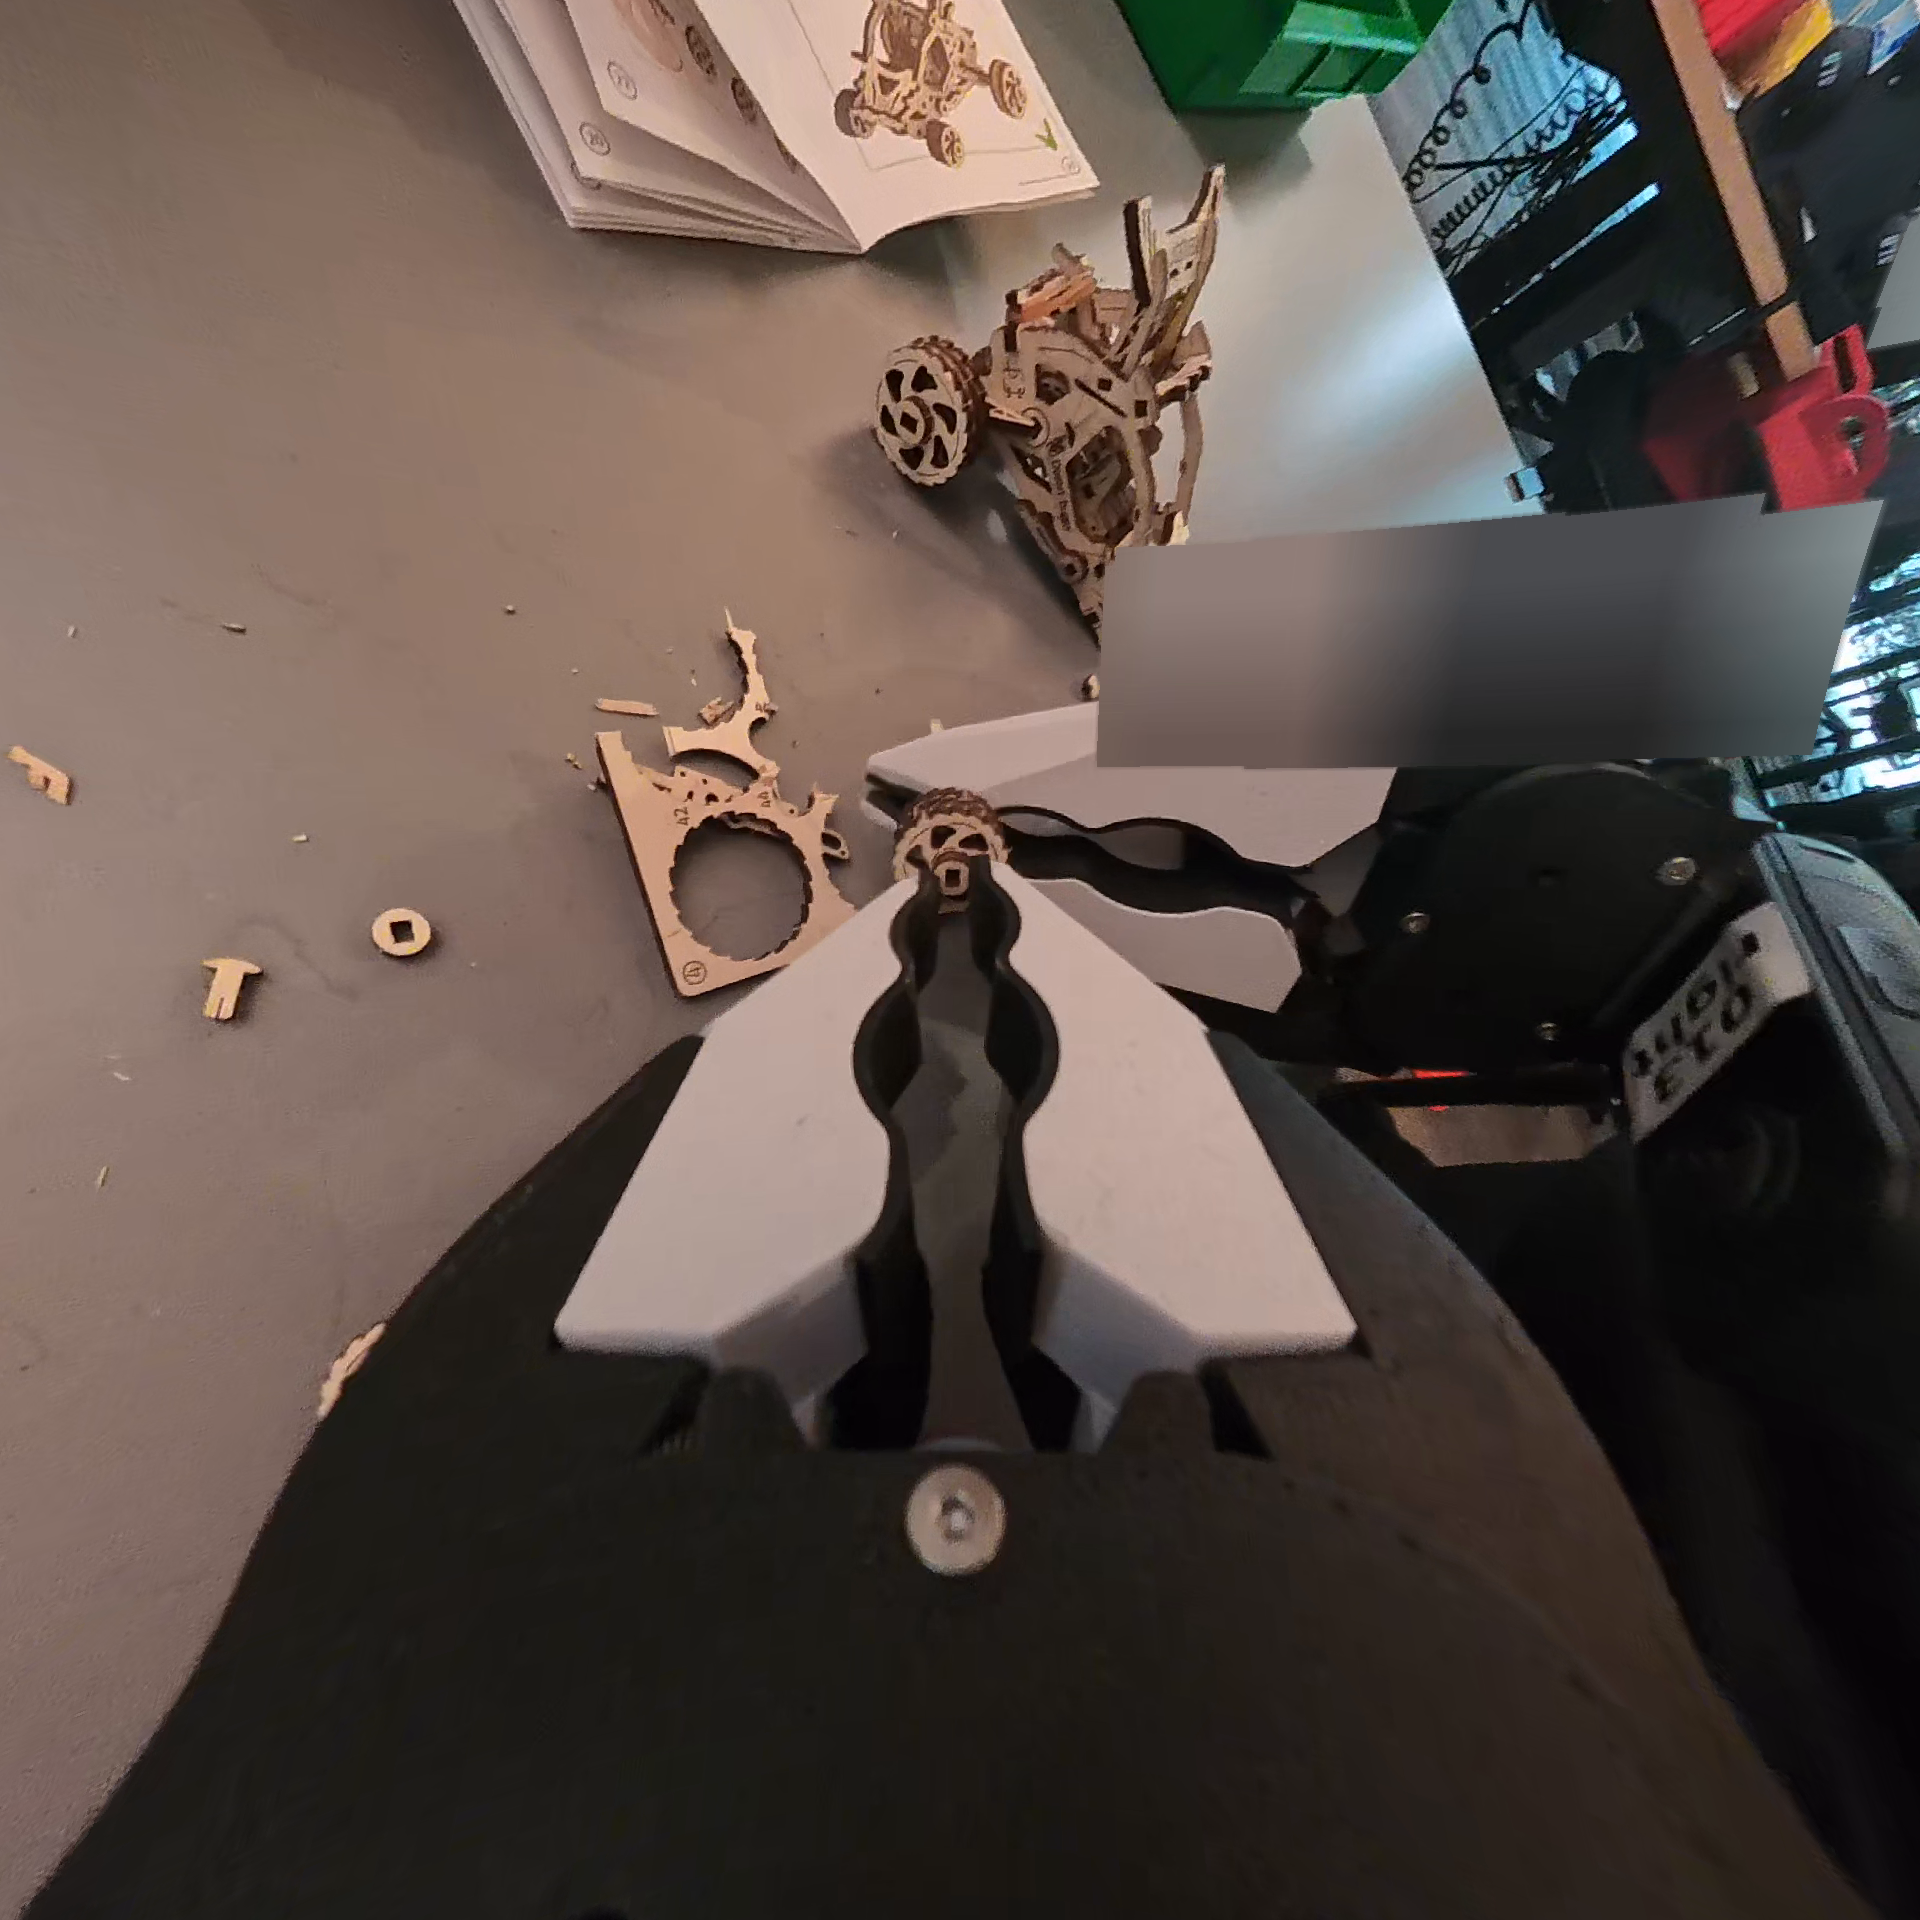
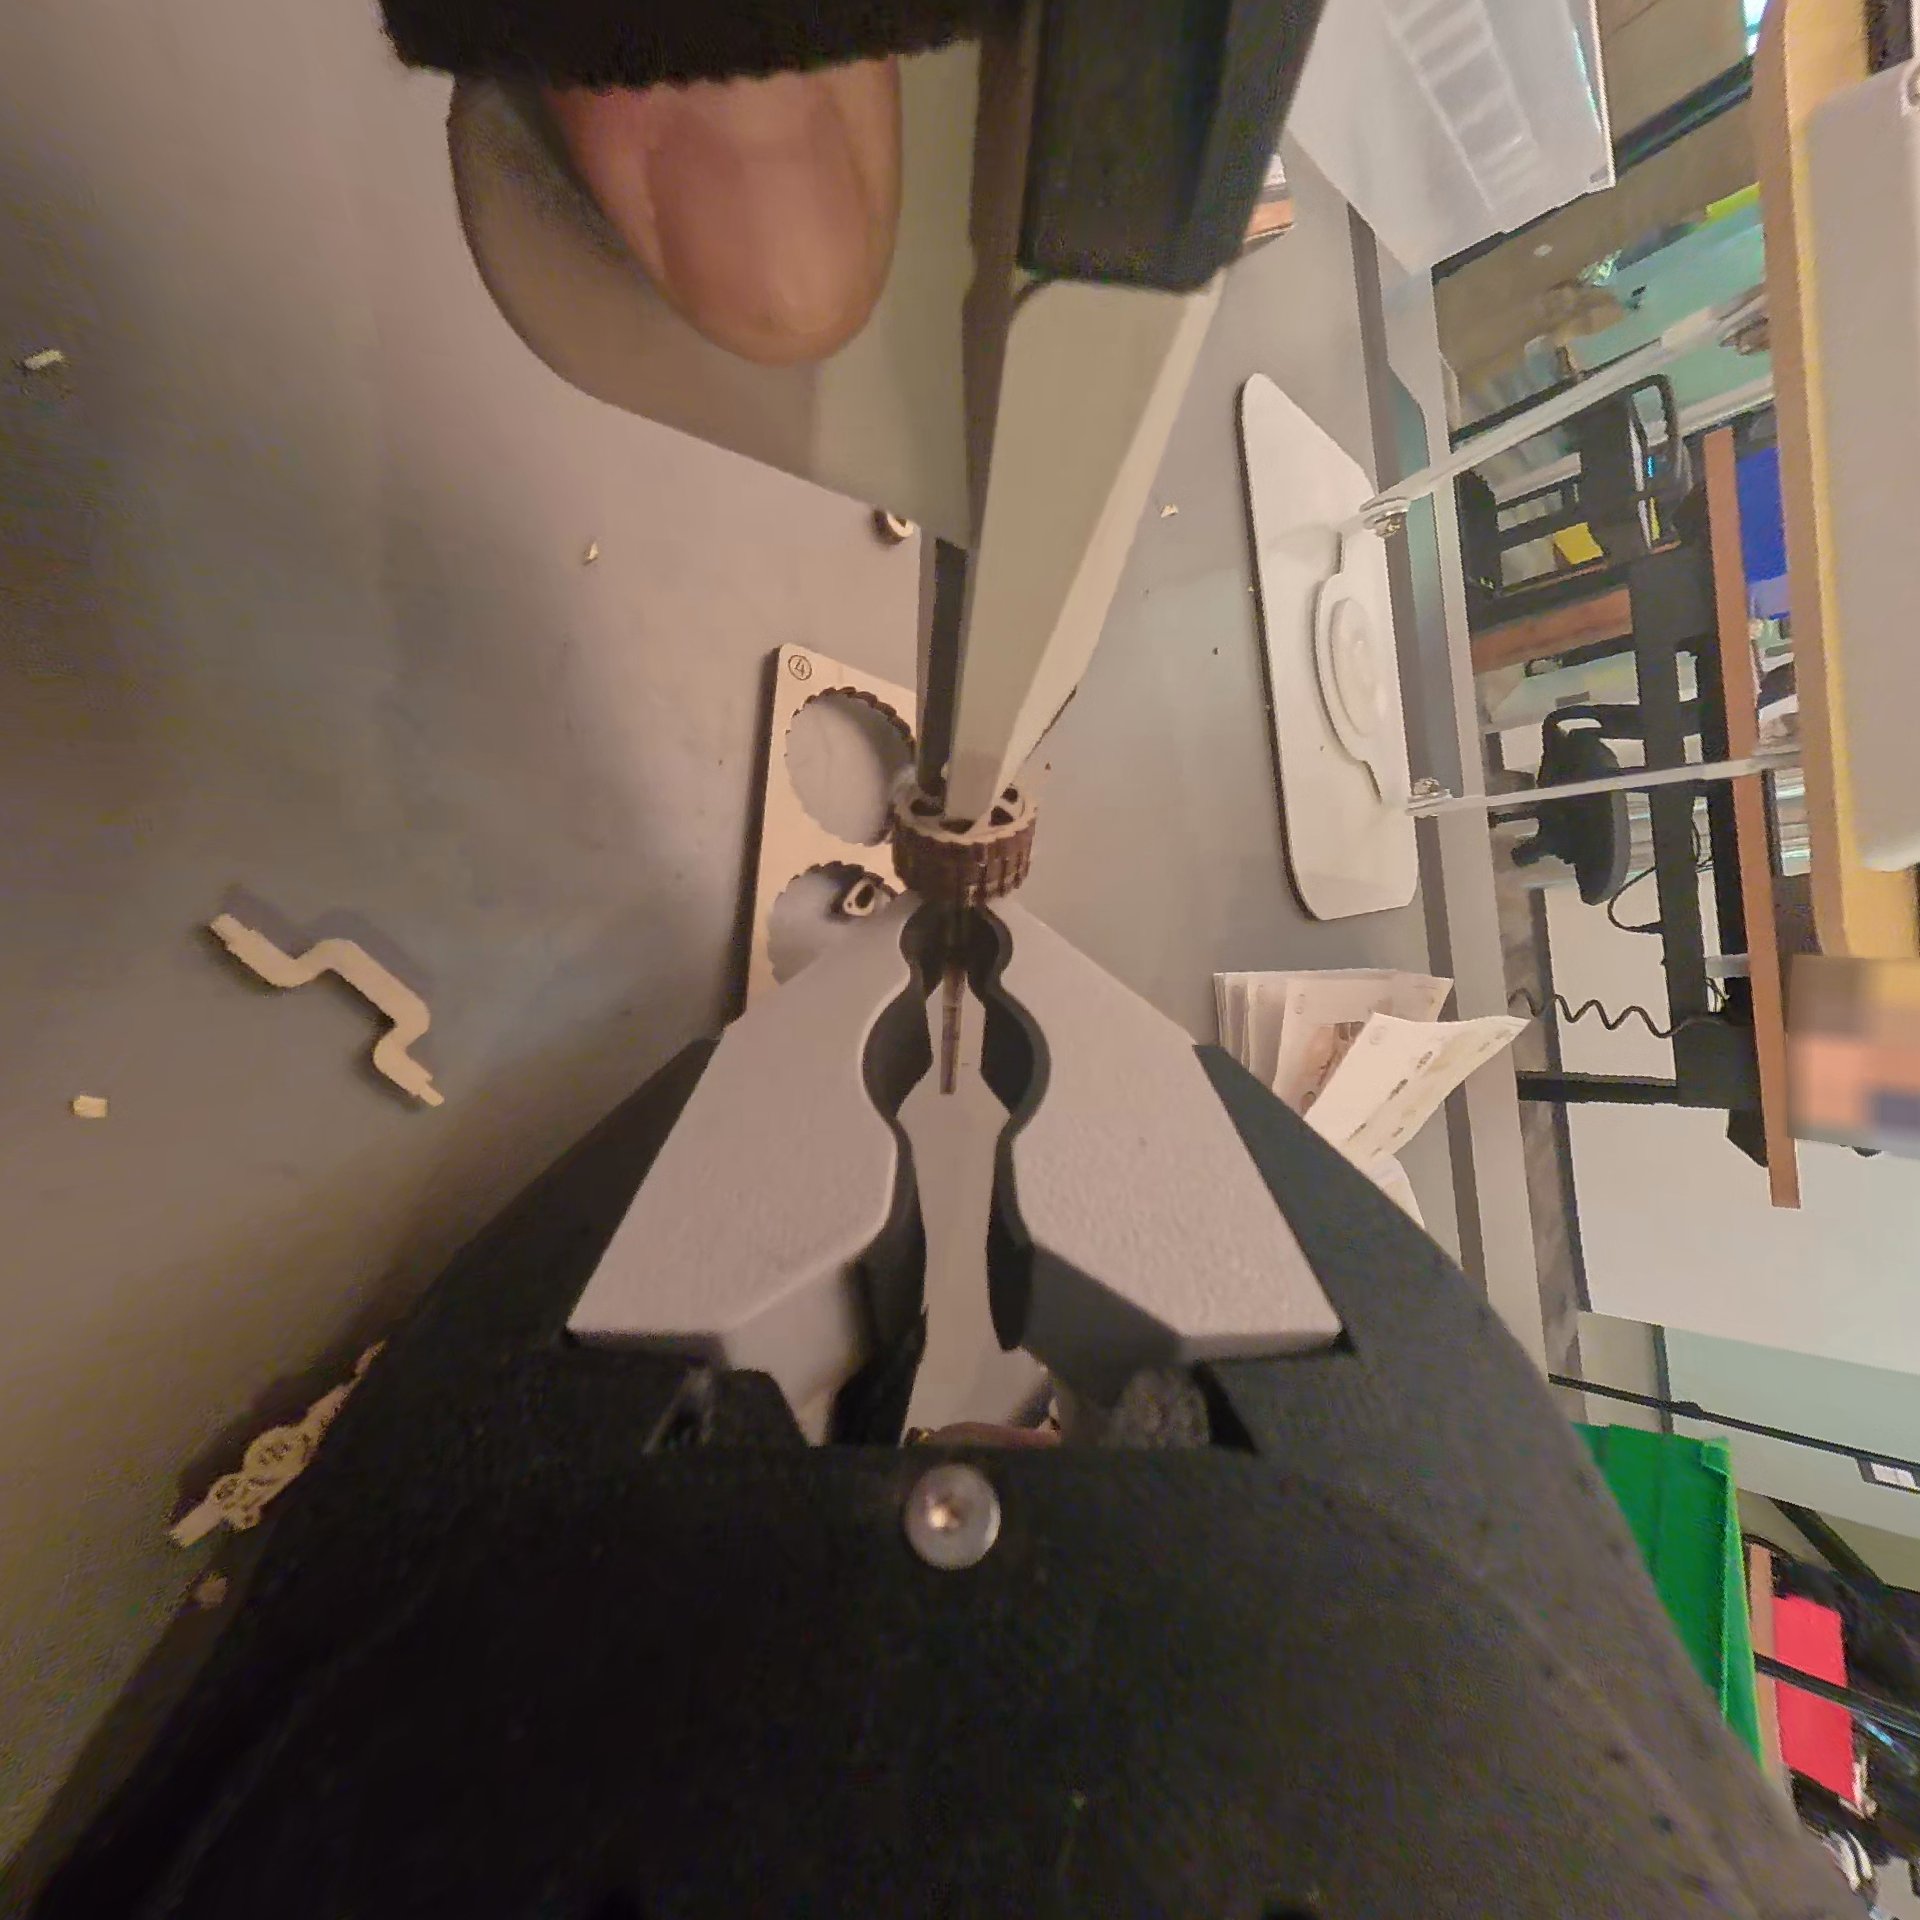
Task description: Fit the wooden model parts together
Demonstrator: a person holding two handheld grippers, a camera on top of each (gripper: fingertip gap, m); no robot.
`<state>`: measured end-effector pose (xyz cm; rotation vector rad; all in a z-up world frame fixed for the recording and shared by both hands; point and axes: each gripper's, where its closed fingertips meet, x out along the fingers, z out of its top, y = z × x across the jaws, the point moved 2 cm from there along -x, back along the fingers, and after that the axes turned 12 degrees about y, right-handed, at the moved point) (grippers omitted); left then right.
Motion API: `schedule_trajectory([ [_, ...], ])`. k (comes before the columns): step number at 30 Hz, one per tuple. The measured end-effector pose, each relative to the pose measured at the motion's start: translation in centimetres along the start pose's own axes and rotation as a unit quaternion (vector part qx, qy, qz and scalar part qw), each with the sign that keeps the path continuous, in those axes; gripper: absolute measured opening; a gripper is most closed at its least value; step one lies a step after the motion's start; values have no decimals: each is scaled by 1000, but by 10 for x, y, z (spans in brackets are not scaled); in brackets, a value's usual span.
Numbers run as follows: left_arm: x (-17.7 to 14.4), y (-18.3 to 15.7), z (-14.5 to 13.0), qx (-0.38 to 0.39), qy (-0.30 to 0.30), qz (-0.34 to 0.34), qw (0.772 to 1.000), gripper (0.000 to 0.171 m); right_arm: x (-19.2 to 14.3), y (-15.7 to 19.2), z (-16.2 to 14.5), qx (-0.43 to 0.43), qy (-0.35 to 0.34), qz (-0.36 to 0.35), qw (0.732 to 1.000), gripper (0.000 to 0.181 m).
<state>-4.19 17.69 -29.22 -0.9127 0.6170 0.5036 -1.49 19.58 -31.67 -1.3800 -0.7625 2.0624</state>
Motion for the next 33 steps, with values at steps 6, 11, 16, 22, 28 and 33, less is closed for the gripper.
schedule_trajectory([
  [6, -1, 11, -2, -6, -3, 21, 1000, 3, -1, 2, 4, 2, -10, 9, 1000, 0],
  [11, -3, 9, -2, -16, -3, -34, 999, 3, -4, 2, 5, 6, -26, 16, 1000, 0],
  [16, -7, 8, -7, -46, -29, -83, 995, 4, -9, 3, 8, 3, -40, 15, 999, 0],
  [22, -14, -2, -6, -41, -57, -121, 990, 18, -9, 2, 8, 17, -51, 27, 998, 0],
  [28, -18, -4, -10, 22, -57, -63, 996, 39, -12, 1, 6, 17, -55, 26, 998, 0],
  [33, -7, -11, -9, 64, -41, -44, 996, 43, -24, 2, 16, 5, -84, 21, 996, 0],
])
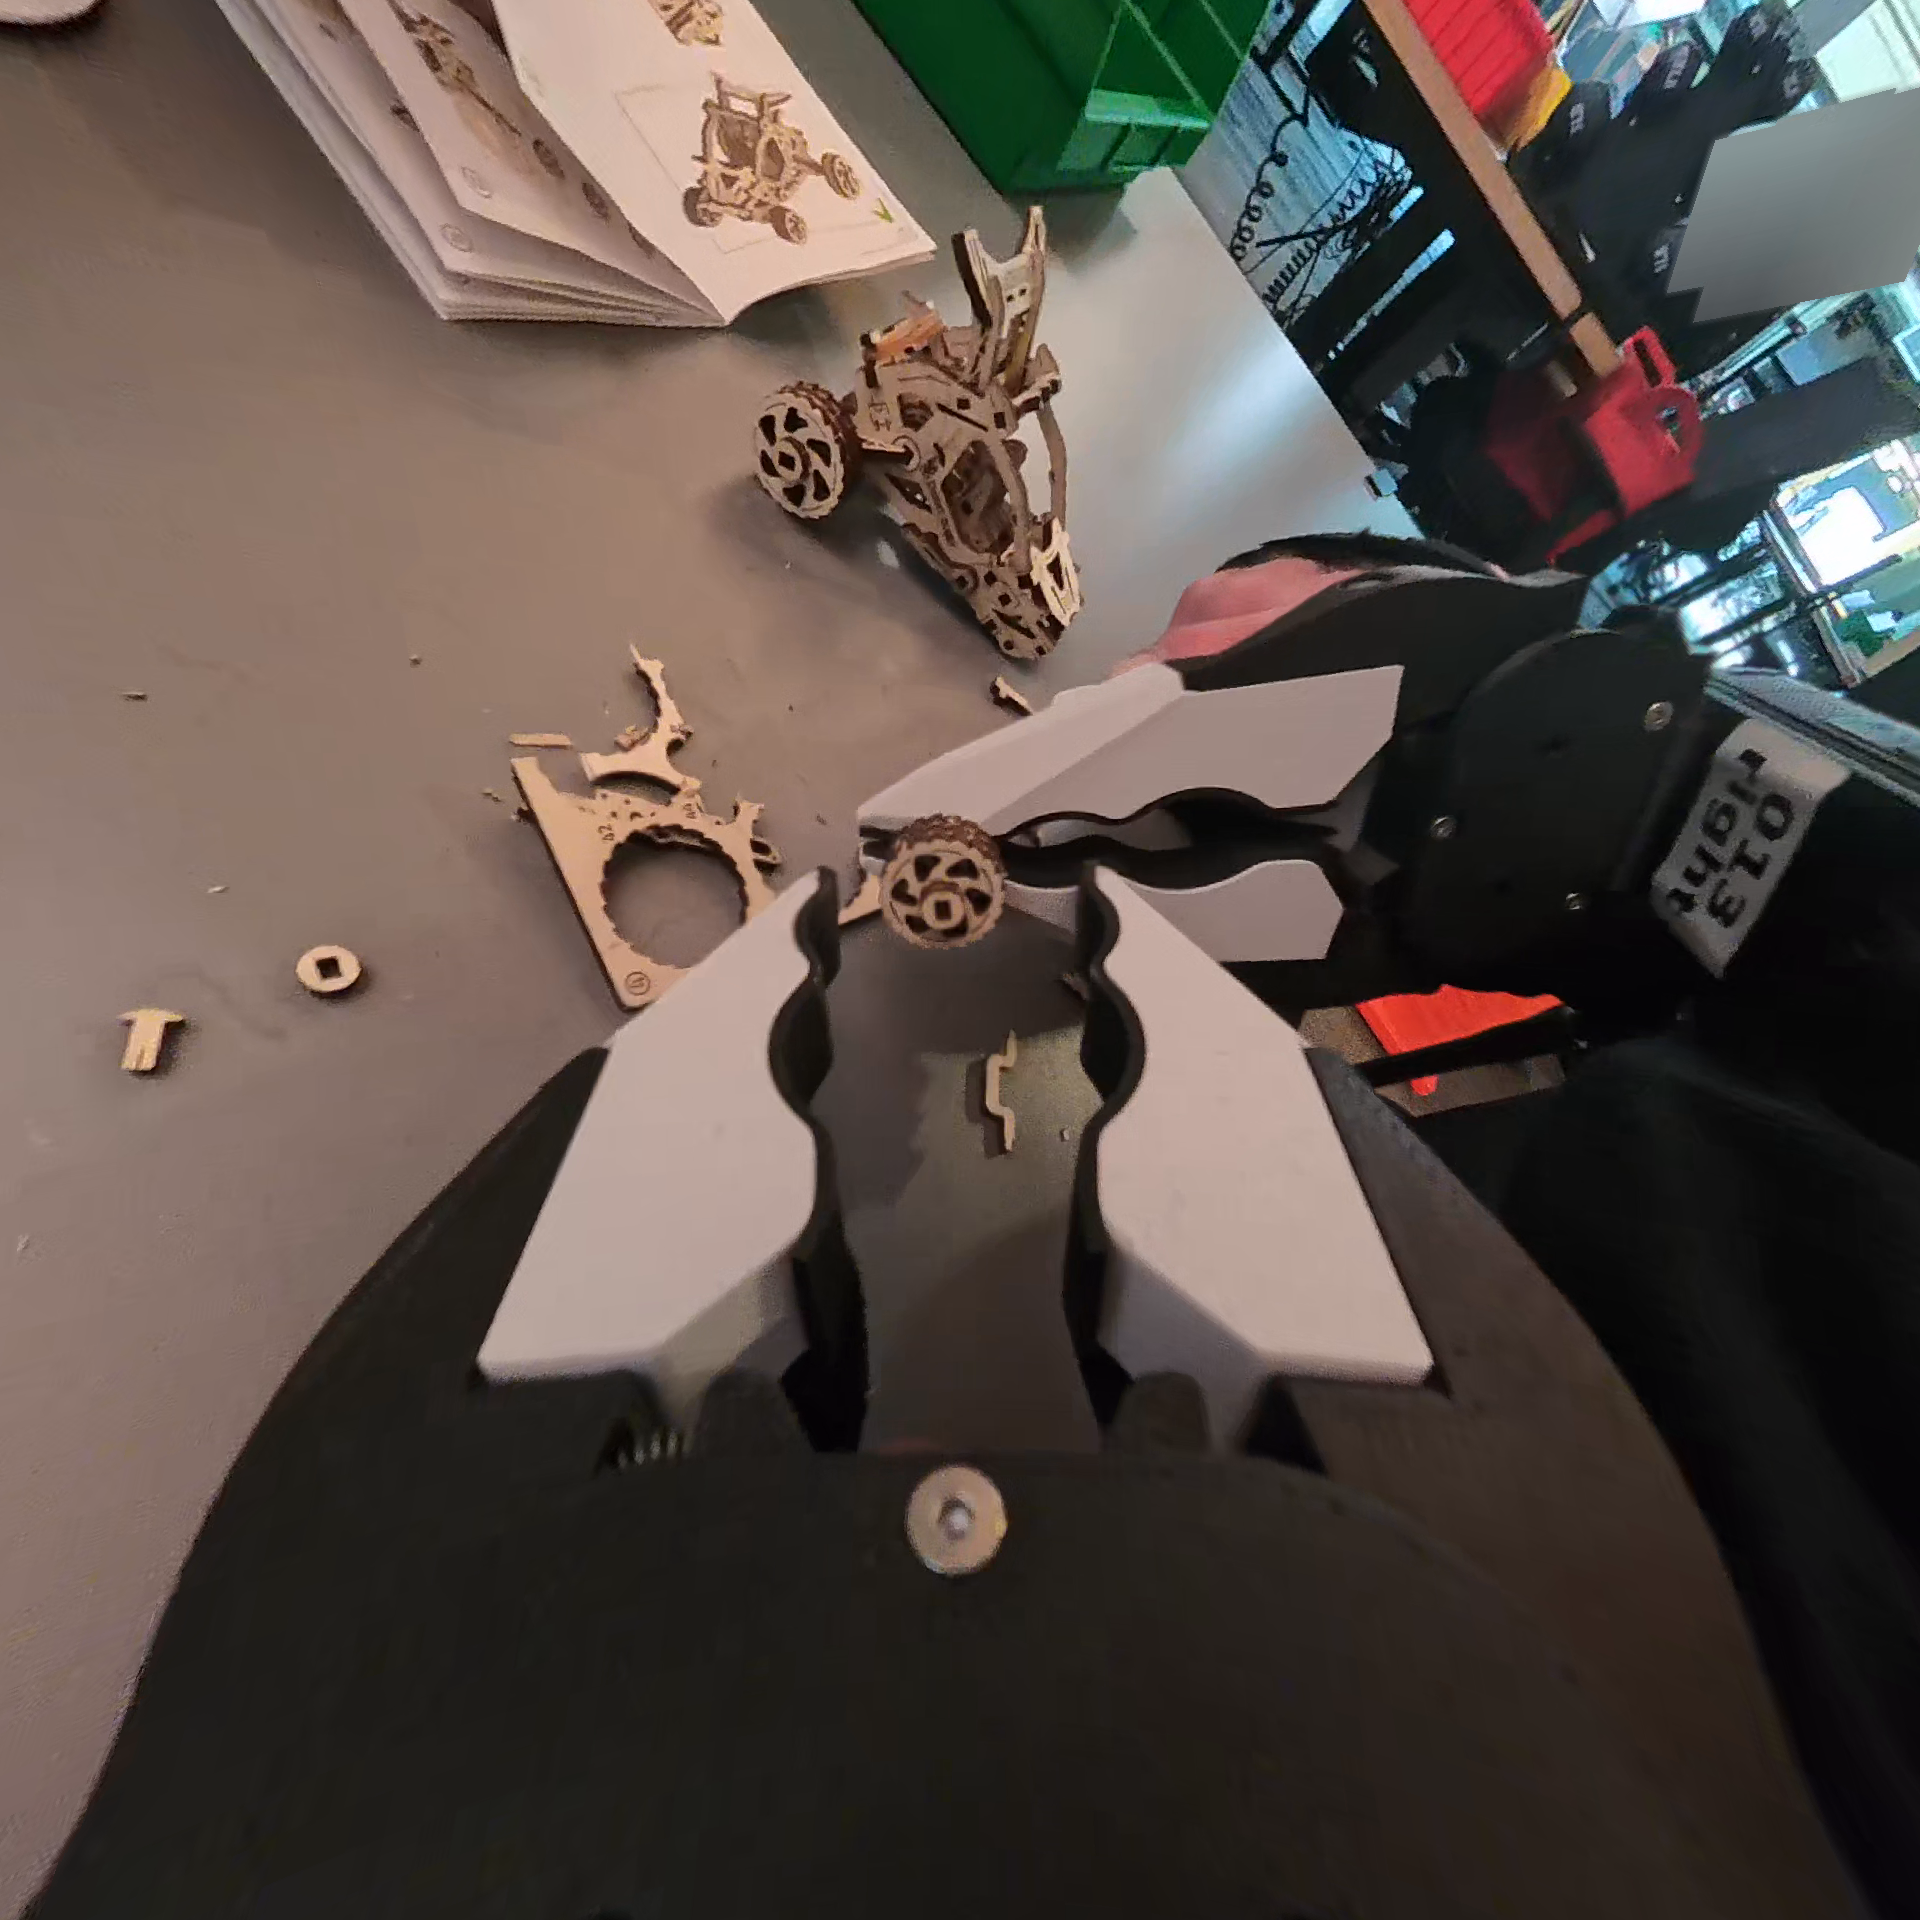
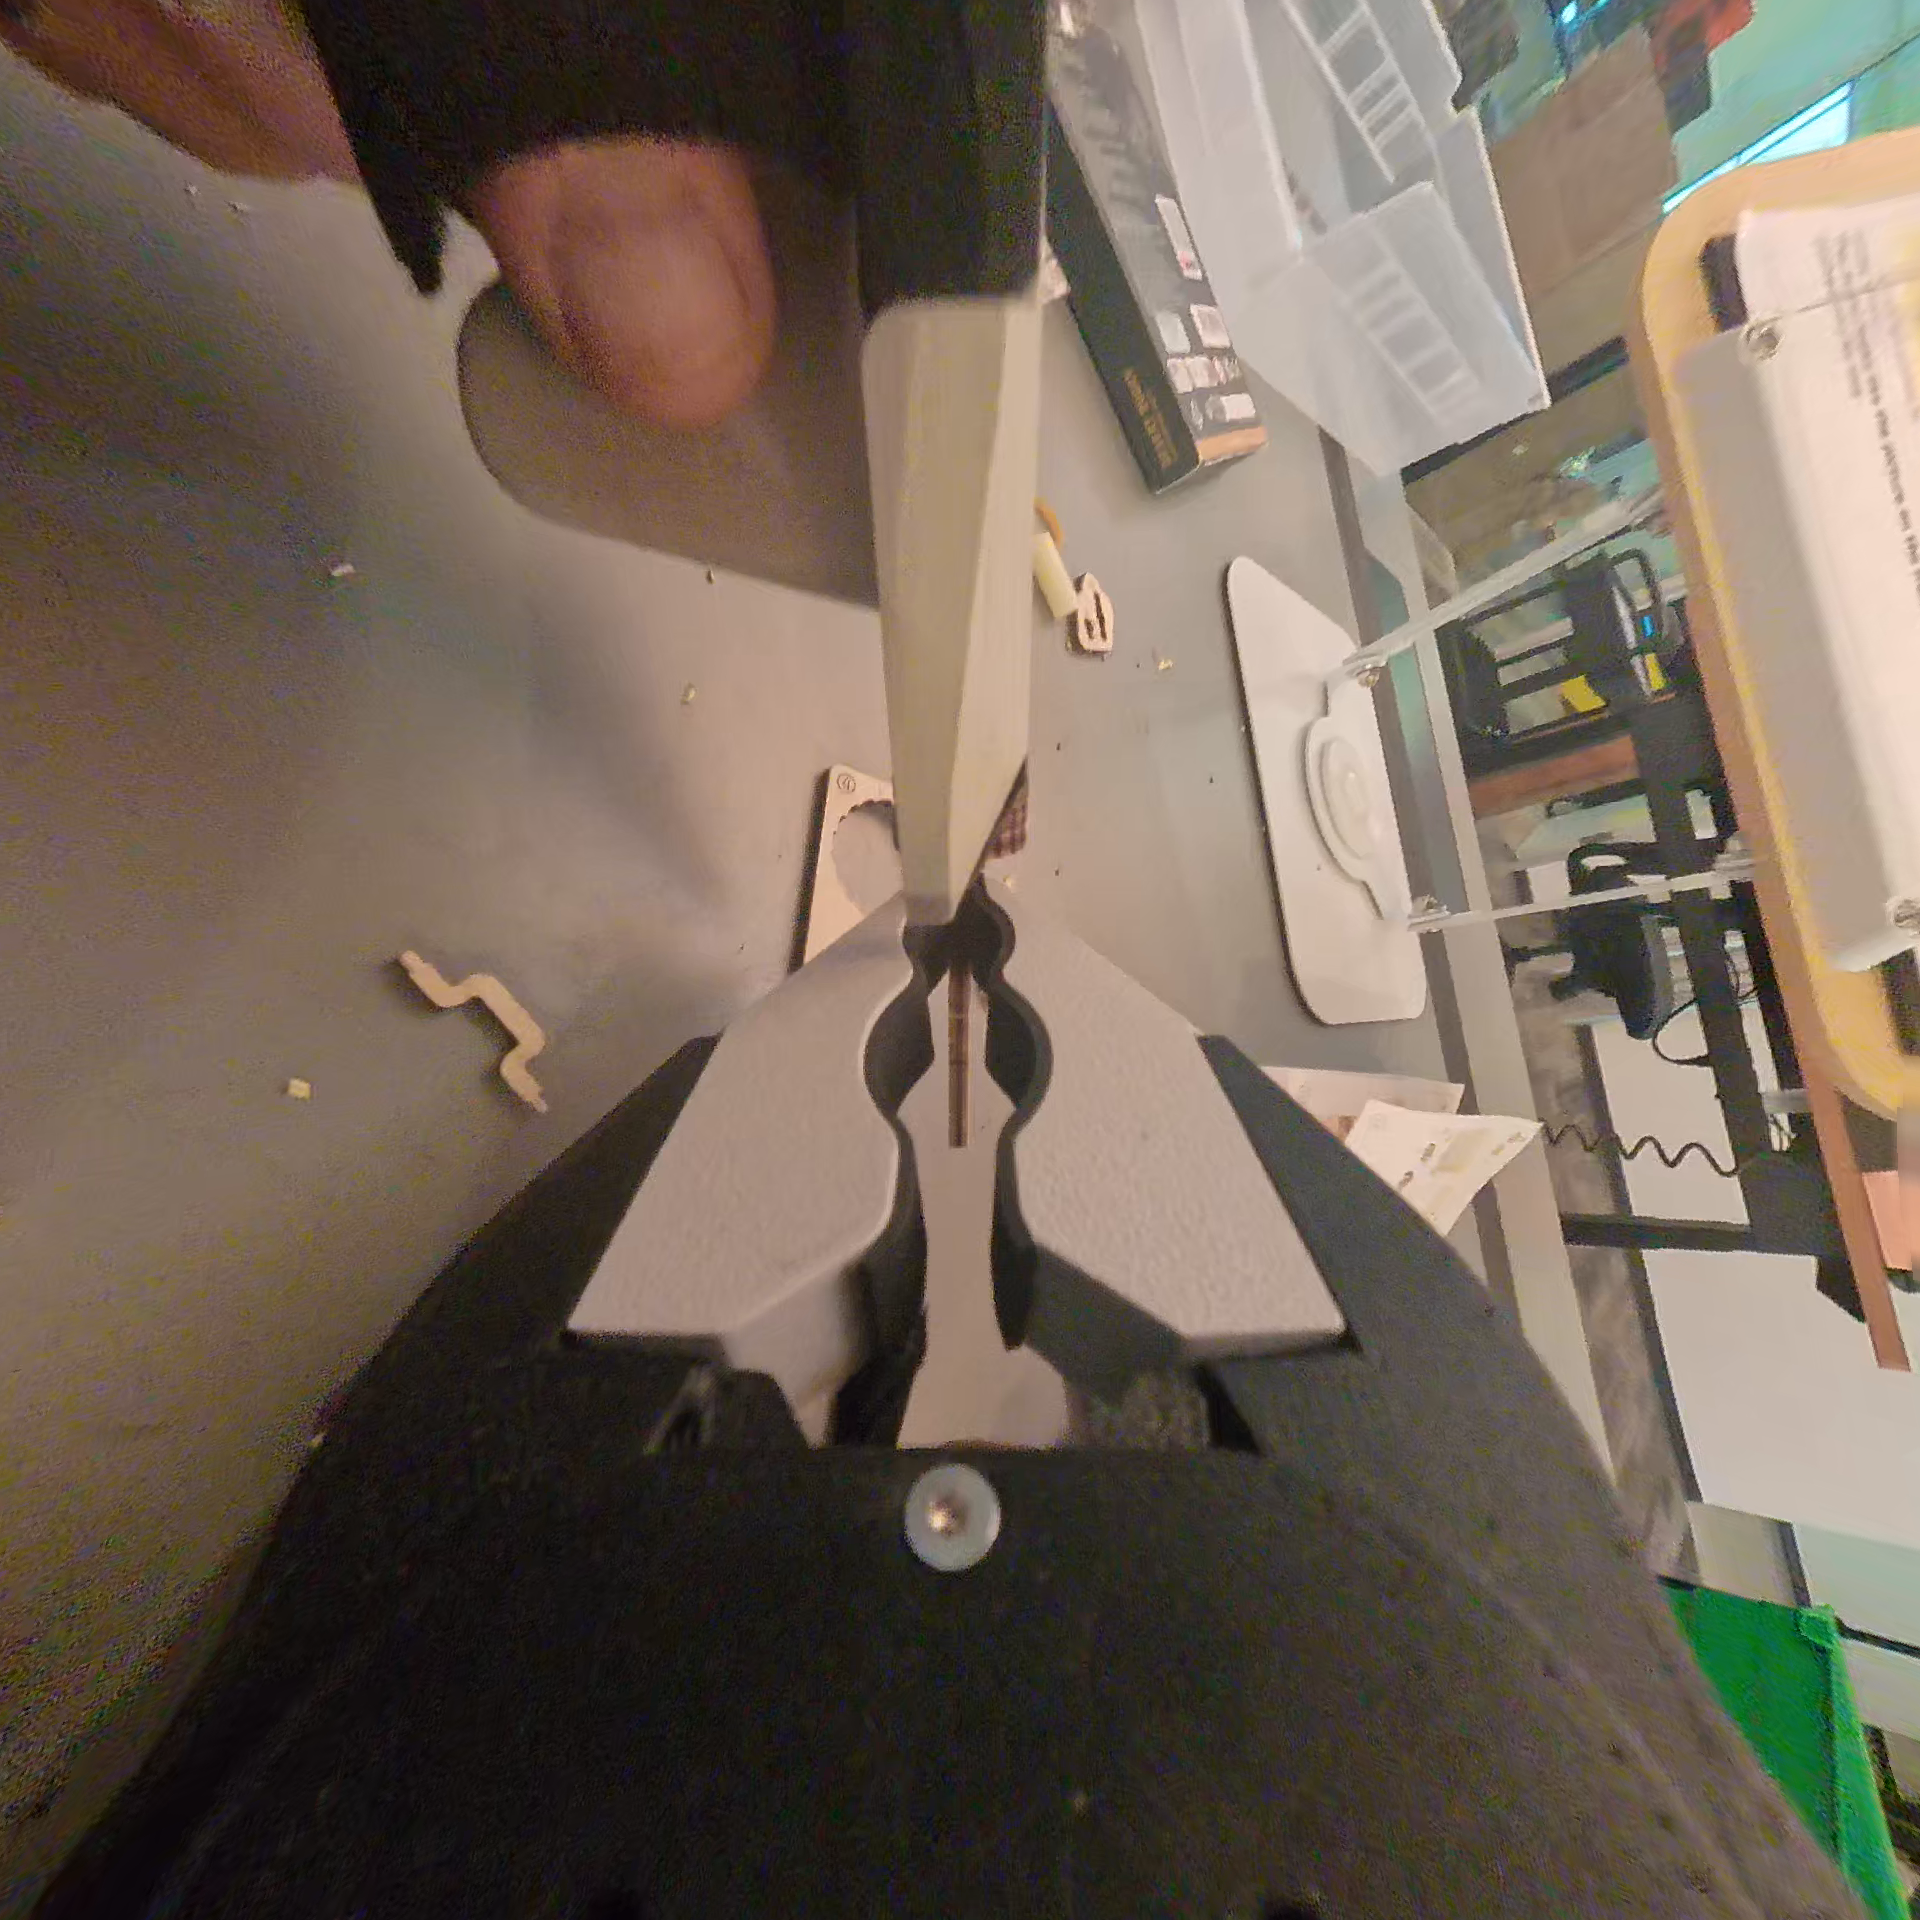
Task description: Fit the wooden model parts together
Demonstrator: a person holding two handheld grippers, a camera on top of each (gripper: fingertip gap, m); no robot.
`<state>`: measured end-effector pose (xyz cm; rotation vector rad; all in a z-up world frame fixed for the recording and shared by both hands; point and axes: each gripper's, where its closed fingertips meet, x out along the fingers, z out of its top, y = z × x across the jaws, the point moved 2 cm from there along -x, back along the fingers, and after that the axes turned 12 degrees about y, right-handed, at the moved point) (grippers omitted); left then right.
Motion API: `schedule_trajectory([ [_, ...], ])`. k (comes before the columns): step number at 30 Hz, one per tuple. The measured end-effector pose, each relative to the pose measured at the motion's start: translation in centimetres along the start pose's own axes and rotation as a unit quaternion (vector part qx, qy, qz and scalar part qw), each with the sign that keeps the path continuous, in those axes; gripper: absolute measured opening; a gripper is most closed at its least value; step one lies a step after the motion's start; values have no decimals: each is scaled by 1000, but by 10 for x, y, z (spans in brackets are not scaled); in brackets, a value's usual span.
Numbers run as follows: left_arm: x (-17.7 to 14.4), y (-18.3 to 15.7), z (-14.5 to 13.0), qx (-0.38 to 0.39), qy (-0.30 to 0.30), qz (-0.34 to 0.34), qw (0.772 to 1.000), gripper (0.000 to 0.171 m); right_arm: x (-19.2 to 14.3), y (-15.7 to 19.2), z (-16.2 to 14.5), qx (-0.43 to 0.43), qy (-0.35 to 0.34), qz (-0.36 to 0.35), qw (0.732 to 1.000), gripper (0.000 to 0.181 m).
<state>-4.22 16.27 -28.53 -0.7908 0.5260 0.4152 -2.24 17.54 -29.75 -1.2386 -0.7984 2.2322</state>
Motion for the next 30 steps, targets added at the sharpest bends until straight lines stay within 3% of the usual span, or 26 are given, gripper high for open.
schedule_trajectory([
  [4, 0, -5, 1, 4, -11, -19, 1000, 21, -5, -1, 3, -2, -10, 1, 1000, 0],
  [11, -17, -13, 14, -25, -93, -106, 990, 20, -21, -16, 7, 21, -39, 16, 999, 13],
  [15, -32, -20, 22, -63, -149, -214, 963, 20, -42, -32, 2, 121, -102, 85, 984, 22],
  [18, -34, -27, 22, -77, -163, -269, 946, 20, -60, -43, 4, 210, -177, 180, 945, 16],
  [26, -37, -33, 26, -96, -184, -327, 922, 20, -70, -40, 7, 221, -206, 241, 922, 1],
  [30, -37, -27, 19, -92, -176, -303, 932, 27, -70, -39, 6, 208, -170, 266, 926, 0],
])
